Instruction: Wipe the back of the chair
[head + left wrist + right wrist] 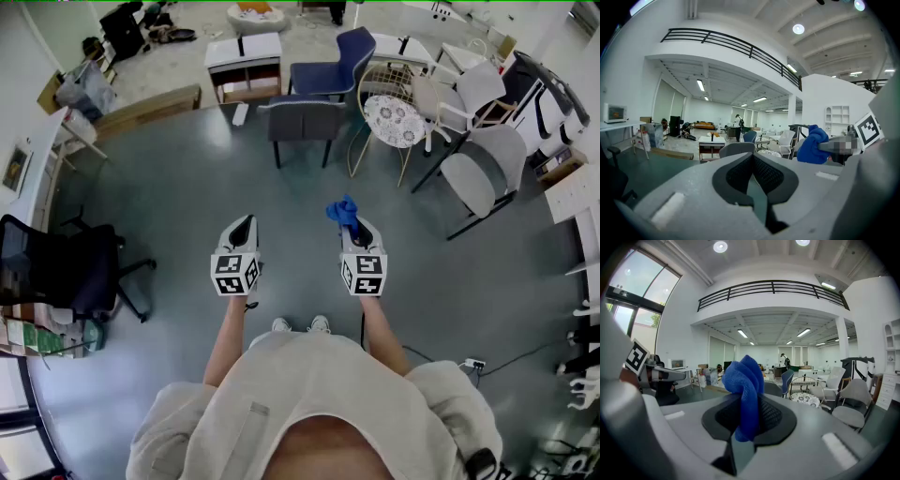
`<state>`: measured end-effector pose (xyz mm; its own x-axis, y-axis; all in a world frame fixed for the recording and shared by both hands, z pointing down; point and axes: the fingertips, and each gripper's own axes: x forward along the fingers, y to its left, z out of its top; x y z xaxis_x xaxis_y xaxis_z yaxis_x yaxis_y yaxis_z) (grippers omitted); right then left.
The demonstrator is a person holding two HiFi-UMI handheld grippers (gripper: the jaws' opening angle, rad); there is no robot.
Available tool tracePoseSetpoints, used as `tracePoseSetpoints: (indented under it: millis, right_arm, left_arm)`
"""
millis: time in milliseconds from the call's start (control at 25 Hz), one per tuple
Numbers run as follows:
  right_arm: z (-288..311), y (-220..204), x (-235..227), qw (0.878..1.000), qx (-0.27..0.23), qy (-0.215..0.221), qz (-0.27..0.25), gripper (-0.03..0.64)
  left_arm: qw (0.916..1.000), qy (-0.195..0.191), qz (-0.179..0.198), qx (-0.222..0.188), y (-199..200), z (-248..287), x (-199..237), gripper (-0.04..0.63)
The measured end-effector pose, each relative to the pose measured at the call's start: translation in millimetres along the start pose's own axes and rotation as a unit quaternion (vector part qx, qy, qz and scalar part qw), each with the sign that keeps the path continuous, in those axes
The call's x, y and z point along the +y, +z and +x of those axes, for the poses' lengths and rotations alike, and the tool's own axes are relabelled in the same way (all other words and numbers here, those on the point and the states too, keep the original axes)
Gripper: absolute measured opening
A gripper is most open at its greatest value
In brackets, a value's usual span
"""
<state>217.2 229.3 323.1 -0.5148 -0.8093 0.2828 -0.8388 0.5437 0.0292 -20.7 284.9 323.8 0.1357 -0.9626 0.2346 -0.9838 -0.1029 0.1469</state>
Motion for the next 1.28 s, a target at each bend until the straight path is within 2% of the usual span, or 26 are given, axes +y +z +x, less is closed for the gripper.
tracePoseSetpoints:
  millis: [600,1280]
  right_arm:
    - [8.6,2.1,27.7,1.000,-0.001,0.003,0.004,0.067]
    - [30.8,-3.7,88.9,1.000,0.022,0.006,-0.008,0.067]
  left_arm:
    - [0.9999,-0.011,0.003,0.000,-0.4,-4.5,20.0,0.002]
    - [0.9995,-0.026,-0.010,0.017,-21.0,-17.1,75.1,0.002]
